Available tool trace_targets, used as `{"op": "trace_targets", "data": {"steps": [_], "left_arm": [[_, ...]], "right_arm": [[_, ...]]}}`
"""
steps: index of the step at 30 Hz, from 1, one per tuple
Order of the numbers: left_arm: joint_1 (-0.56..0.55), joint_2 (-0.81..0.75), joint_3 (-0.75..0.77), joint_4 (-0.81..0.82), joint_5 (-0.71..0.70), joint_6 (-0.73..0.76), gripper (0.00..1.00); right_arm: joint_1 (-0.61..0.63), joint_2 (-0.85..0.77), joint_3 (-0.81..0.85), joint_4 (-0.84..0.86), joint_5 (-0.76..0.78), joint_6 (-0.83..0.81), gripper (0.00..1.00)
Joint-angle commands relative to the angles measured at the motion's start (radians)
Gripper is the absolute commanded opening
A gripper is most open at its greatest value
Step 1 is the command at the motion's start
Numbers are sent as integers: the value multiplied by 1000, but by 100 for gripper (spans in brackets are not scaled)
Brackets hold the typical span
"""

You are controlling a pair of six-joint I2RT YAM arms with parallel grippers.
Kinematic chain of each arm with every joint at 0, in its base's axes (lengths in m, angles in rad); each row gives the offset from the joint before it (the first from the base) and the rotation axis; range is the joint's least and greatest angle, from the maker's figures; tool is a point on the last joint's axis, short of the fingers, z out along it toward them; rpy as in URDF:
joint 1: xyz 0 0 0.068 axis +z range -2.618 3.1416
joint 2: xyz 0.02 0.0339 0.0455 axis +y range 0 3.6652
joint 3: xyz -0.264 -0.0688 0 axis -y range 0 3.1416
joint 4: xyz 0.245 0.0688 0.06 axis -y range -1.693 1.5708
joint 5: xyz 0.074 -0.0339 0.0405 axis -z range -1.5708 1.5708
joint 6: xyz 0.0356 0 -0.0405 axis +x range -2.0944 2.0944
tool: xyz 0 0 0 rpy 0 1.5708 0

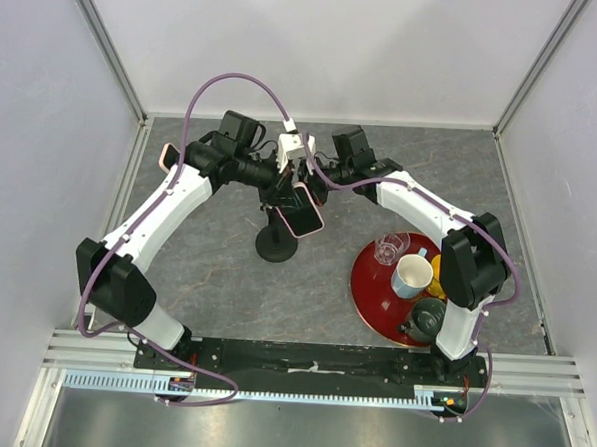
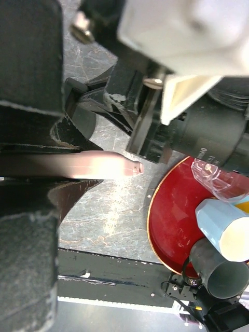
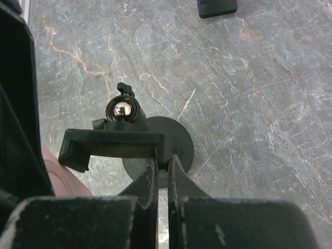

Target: Place the phone on the phone stand

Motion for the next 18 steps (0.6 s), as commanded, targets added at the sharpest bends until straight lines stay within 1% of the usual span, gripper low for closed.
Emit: {"op": "trace_targets", "data": {"steps": [1,3,4,5,6,8,9,14,18], "left_arm": [[-50,15,148,190,-51,97,2],[-79,12,150,175,-97,128,2],[-107,8,139,170,-149,134,2],[-128,-15,121,185,-216,140,2],[-147,-26,84,222,-282,140,2],[-164,-69,31,280,-344,148,2],[-167,-78,-18,306,-397,152,2],[-171,-83,-63,324,-505,188,2],[-171,-83,-83,331,-528,220,2]], "right_arm": [[64,16,29,-98,-96,-30,0],[67,11,29,-96,-96,-10,0],[70,10,27,-96,-76,0,0],[81,-4,9,-67,-35,58,0],[89,-19,-6,-46,-7,74,0],[101,-33,-44,8,10,112,0],[106,-39,-51,20,10,117,0],[116,-47,-66,34,45,126,0],[119,-53,-66,34,48,116,0]]}}
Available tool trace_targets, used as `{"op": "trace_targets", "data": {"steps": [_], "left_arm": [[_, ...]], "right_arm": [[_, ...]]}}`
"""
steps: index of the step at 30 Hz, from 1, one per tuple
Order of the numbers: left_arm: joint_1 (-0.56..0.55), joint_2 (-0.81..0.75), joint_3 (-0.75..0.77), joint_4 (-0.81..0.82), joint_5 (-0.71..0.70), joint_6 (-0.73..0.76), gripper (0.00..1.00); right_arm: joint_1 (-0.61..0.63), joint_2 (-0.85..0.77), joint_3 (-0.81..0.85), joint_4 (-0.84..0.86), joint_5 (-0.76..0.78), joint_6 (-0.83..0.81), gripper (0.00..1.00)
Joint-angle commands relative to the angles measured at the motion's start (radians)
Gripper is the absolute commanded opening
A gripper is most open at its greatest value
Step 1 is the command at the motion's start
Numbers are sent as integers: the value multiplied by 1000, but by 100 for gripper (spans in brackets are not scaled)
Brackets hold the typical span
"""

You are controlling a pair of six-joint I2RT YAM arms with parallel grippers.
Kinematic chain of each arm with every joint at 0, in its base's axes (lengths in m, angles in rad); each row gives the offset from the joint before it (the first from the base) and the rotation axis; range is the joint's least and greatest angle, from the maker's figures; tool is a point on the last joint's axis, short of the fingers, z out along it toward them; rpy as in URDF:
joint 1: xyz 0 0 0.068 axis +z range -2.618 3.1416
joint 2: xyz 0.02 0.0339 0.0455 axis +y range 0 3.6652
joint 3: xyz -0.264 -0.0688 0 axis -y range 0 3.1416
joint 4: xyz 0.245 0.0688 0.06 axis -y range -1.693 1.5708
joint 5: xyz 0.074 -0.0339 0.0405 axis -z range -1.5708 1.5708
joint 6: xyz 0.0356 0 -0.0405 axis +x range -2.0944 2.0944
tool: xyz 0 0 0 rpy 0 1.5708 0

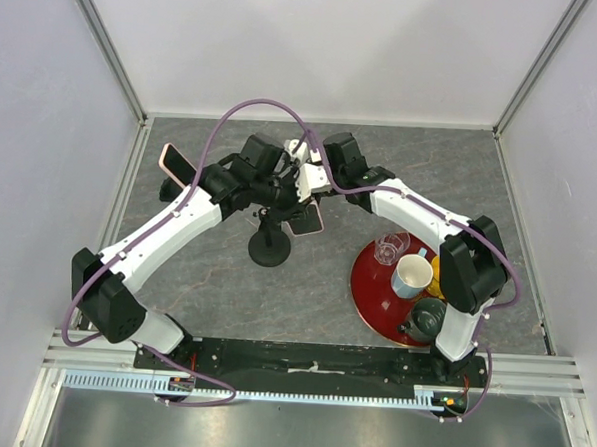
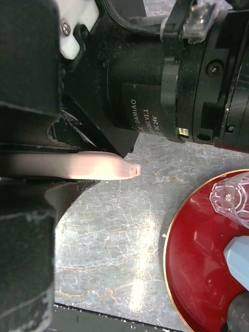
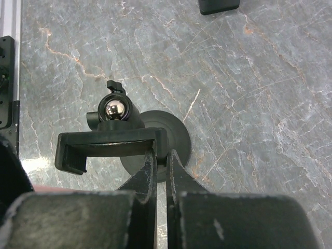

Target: Place the phone on the phone stand

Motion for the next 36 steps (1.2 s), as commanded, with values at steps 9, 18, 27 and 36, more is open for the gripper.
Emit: {"op": "trace_targets", "data": {"steps": [9,18,27,36], "left_arm": [[19,-27,-3,203,-199,173,2],[44,-9,23,108,-174,202,2],[44,-70,-19,70,-206,173,2],[45,-199,-102,81,-229,147,2]], "right_arm": [[65,-12,5,-161,-46,-128,0],[63,-8,26,-281,-74,-257,0],[48,-14,5,-245,-41,-226,0],[3,-31,-30,-165,-109,-185,0]]}}
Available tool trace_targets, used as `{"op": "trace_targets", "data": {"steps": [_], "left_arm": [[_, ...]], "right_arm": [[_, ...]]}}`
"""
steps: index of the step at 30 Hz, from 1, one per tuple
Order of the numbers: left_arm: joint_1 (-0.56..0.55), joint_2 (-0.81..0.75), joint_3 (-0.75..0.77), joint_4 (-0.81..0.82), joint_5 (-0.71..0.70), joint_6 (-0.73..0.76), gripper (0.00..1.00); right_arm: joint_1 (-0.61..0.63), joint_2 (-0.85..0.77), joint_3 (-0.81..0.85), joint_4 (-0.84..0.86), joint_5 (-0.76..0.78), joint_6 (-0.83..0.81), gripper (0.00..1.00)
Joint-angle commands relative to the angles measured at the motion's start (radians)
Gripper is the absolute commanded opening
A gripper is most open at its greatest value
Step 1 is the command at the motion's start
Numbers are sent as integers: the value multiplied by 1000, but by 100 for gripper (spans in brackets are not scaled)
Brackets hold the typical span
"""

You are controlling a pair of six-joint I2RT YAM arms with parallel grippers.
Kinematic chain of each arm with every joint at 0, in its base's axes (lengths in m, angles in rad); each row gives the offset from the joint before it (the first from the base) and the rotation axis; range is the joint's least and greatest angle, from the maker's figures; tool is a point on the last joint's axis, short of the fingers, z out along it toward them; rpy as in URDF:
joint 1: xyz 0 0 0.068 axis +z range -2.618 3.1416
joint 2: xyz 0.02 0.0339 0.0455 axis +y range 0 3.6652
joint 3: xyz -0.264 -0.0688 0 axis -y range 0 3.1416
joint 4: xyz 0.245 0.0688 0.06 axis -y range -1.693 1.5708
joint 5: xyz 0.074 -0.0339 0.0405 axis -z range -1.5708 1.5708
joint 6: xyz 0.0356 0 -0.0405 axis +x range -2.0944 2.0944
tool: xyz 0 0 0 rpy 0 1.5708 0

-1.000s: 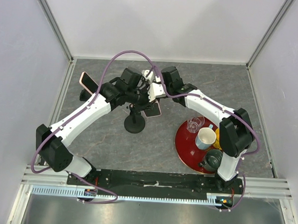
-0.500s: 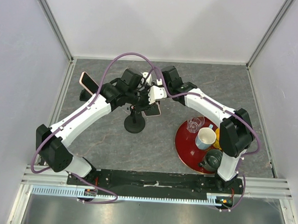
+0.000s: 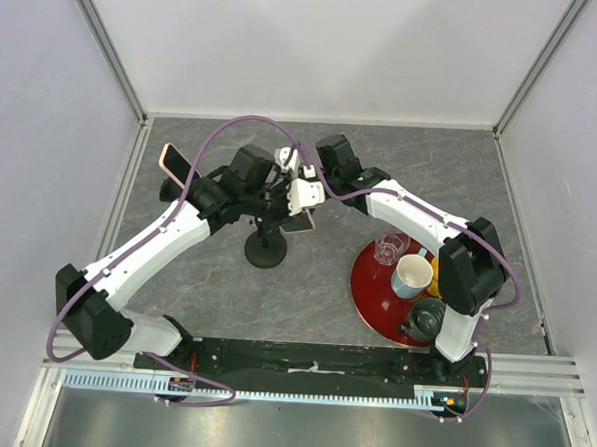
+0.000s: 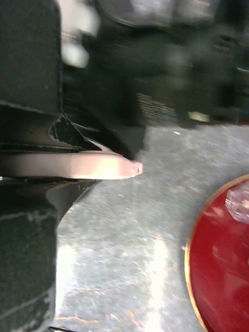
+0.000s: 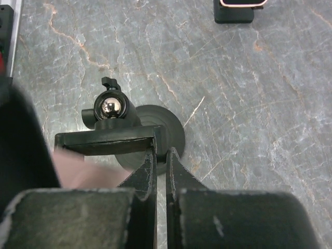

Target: Place the phone on the phone stand

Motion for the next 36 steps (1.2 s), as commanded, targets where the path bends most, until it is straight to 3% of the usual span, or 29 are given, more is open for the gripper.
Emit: {"op": "trace_targets", "data": {"steps": [1,7,12,18,22,26,28,36], "left_arm": [[57,-106,3,36,-181,15,2],[57,-103,-12,46,-133,-11,2],[58,-74,21,13,-175,-7,2],[57,-74,41,-26,-147,-146,2],[54,-81,23,-78,-170,-333,2],[37,-97,-29,-104,-251,-453,2],[29,-91,-31,-119,-357,-554,2],[19,-55,1,-279,-748,-789,2]], "right_arm": [[-29,-35,-60,-118,-118,-18,0],[-54,-37,-75,-73,-170,22,0],[-52,-55,-95,-63,-71,37,0],[0,-152,-252,236,132,268,0],[12,-239,-414,568,409,426,0],[31,-285,-509,696,602,509,0],[54,-307,-537,759,686,537,0],[118,-293,-551,766,1110,638,0]]}}
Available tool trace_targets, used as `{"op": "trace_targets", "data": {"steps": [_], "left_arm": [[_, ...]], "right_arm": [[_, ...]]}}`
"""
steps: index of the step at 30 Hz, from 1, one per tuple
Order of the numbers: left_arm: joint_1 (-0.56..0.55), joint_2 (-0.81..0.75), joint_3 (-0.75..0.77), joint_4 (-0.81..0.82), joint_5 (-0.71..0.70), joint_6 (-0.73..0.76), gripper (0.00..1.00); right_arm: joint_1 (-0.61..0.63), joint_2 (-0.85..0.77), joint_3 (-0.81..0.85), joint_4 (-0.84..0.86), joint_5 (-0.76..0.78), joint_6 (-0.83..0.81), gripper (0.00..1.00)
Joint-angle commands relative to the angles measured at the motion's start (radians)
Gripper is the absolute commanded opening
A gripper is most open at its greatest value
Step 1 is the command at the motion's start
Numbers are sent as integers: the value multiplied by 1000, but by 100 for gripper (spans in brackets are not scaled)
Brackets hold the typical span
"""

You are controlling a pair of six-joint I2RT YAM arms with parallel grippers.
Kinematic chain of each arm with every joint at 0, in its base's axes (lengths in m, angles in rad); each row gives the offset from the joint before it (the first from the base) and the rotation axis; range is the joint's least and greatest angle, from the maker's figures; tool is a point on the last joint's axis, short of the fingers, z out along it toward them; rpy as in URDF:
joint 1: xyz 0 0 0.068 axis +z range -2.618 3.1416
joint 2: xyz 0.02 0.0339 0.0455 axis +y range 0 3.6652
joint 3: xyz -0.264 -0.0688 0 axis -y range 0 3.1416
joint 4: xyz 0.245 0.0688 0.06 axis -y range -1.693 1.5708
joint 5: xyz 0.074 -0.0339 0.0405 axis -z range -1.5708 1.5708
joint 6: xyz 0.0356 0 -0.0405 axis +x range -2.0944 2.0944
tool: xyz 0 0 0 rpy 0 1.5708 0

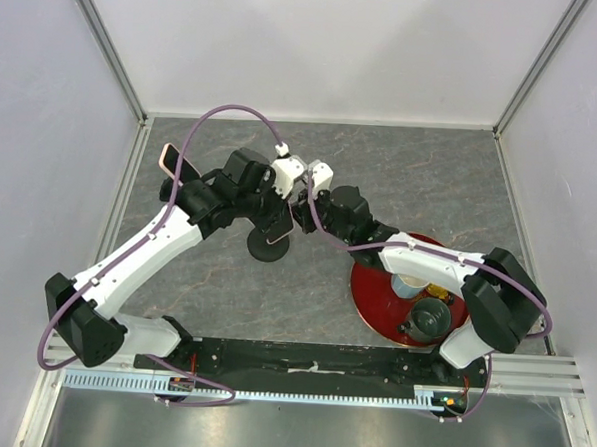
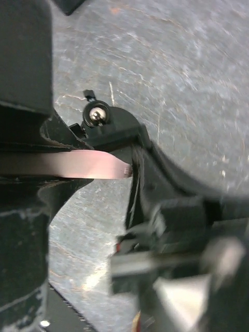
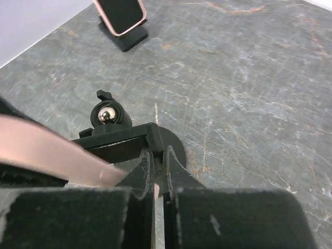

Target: Place the phone on the phone stand

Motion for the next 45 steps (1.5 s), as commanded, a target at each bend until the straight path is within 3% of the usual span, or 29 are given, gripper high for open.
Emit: {"op": "trace_targets", "data": {"steps": [1,7,14,25,28,30,31,32,34,37,38,42,45], "left_arm": [[27,21,18,-198,-457,-320,2],[-5,97,89,-331,-696,-518,2],[-48,151,133,-396,-922,-639,2],[-49,161,104,-308,-812,-662,2],[-49,96,58,-229,-709,-604,2],[-49,23,23,-184,-572,-535,2],[-49,0,15,-145,-513,-511,2],[-49,-23,0,-124,-388,-486,2],[-49,-88,-12,-83,-257,-408,2],[-48,-134,-10,-77,-34,-320,2],[-49,-139,-6,-81,22,-282,2],[-49,-134,18,-138,110,-184,2],[-49,-139,21,-159,195,-103,2]], "right_arm": [[2,-18,3,100,528,64,0],[84,13,11,87,761,70,0],[160,-21,25,34,807,69,0],[245,-122,64,-149,711,162,0],[219,-176,23,-131,558,121,4],[158,-206,3,-115,403,87,18],[127,-210,-10,-114,226,80,23],[69,-210,-15,-116,144,72,30],[14,-219,-46,-110,-56,43,36],[-57,-247,-76,-104,-250,-22,54],[-69,-257,-78,-110,-385,-55,55],[-70,-262,-96,-130,-573,-166,60],[-68,-248,-119,-127,-743,-218,70]]}}
